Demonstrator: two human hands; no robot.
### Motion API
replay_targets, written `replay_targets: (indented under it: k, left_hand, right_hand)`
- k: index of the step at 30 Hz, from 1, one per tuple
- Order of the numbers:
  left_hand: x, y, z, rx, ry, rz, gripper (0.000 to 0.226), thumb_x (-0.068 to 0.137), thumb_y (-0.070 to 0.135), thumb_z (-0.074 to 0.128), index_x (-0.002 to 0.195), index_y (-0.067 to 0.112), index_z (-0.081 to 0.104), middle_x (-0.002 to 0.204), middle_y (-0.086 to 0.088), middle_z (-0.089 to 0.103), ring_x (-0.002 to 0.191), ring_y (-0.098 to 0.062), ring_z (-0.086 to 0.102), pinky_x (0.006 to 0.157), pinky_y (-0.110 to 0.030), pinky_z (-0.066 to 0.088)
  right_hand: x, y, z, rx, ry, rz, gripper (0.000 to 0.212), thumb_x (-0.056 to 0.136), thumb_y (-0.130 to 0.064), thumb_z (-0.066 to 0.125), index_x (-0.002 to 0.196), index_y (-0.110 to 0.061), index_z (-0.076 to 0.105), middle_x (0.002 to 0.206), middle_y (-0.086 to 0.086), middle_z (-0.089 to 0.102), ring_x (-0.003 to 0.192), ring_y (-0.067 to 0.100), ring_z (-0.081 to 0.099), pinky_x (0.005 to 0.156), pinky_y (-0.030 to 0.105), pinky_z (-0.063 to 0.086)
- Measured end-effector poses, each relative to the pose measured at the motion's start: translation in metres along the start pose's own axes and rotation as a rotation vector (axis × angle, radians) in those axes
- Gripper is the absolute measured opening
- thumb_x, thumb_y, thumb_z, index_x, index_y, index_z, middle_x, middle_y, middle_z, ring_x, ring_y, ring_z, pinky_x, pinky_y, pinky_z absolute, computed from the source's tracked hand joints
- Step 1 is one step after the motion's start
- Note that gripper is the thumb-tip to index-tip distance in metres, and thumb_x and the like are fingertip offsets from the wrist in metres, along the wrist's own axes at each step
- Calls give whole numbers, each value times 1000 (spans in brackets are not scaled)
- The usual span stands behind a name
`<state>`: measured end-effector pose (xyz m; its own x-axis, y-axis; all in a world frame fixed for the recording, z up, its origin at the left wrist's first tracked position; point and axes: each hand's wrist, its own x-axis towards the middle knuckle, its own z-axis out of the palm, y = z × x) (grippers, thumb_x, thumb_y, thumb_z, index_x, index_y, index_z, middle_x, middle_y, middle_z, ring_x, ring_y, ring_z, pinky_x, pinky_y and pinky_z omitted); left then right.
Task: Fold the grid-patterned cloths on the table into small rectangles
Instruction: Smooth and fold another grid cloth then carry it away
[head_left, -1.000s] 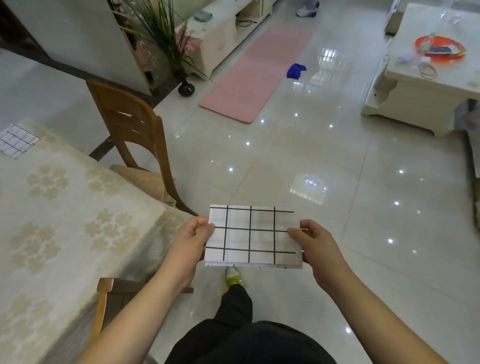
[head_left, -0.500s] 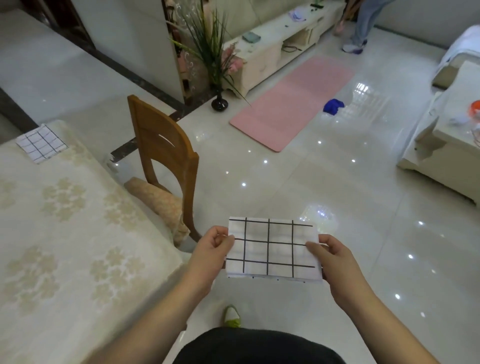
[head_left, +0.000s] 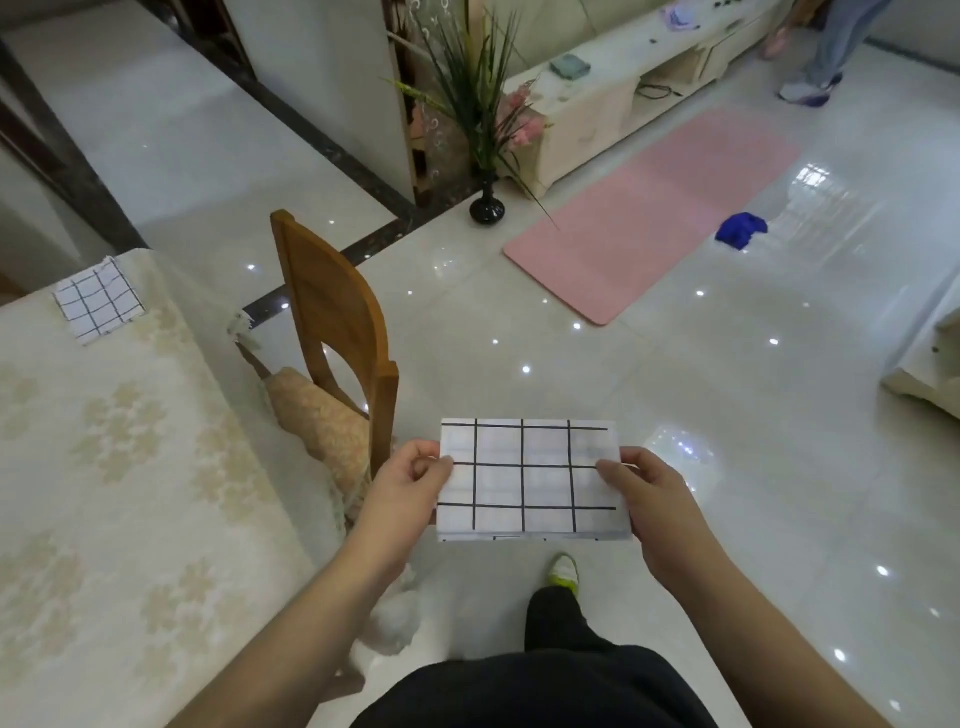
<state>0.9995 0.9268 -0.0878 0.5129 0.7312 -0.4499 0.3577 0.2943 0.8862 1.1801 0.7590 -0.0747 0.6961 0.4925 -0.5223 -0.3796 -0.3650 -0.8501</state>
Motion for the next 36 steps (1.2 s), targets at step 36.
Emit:
replay_targets:
  k: [36]
  left_hand:
    - [289,174,-32,-368,419,-127,10,96,21,58,100,18,67,100,-7,73,94,-26,68,85,-40,56]
  right_hand:
    - [351,-260,151,-226,-437,-55,10,87,-18,68,92,-9,70,88,14,72,78,25,62,74,40,43]
